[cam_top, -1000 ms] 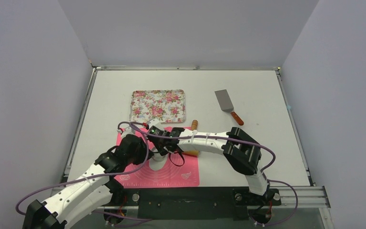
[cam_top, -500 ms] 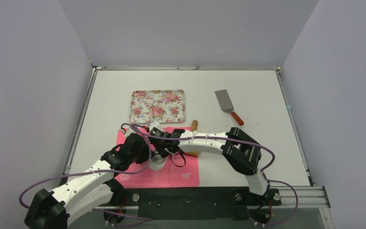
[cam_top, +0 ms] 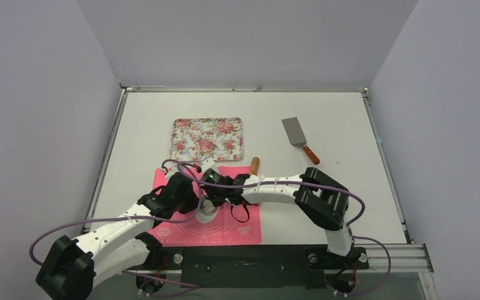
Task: Roll out the dumpling wrappers from the dough
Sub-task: Press the dumpling wrapper on the work surface.
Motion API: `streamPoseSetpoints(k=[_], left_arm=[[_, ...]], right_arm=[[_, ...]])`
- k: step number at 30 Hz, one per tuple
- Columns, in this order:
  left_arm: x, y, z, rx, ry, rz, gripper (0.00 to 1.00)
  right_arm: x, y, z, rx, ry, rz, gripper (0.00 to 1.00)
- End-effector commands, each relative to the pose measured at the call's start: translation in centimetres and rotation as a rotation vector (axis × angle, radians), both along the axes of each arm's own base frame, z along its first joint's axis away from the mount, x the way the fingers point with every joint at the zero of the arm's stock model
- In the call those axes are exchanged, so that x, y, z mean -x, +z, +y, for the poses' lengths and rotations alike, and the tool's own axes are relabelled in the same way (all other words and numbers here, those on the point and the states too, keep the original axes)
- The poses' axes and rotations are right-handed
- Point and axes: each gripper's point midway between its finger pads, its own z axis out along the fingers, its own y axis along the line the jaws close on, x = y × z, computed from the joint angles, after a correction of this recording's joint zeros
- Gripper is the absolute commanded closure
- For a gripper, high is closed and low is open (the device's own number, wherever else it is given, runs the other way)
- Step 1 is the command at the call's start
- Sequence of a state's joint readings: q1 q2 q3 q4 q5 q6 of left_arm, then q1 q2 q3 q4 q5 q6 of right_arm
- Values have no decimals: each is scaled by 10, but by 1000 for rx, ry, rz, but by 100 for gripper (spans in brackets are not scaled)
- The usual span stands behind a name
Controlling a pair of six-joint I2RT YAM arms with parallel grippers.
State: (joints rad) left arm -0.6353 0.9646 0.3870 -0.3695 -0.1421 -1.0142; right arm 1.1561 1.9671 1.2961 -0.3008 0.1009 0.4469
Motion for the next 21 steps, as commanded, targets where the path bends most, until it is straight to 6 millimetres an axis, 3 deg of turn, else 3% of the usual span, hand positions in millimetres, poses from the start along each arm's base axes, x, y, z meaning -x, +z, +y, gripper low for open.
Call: streamPoseSetpoints(k=[1, 2, 3, 5, 12, 16, 21], left_arm=[[20, -30, 9, -29, 56, 131, 100], [21, -32, 10, -32, 57, 138, 100], [23, -34, 10, -33, 57, 145, 100], [27, -39, 13, -36, 60, 157, 100], [49, -58, 28, -41, 113, 205, 100], [63, -65, 35, -45, 141, 252, 100], [68, -67, 36, -55, 162, 296, 100]], right_arm=[[2, -37, 1, -94, -41, -39, 100], [5, -48, -12, -75, -59, -49, 100], [-2, -44, -8, -117, -80, -89, 100], [0, -62, -28, -109, -110, -118, 100], [-3, -81, -42, -53, -157, -227, 100], [13, -100, -40, -40, -140, -159, 100], [33, -123, -59, 34, -121, -120, 100]])
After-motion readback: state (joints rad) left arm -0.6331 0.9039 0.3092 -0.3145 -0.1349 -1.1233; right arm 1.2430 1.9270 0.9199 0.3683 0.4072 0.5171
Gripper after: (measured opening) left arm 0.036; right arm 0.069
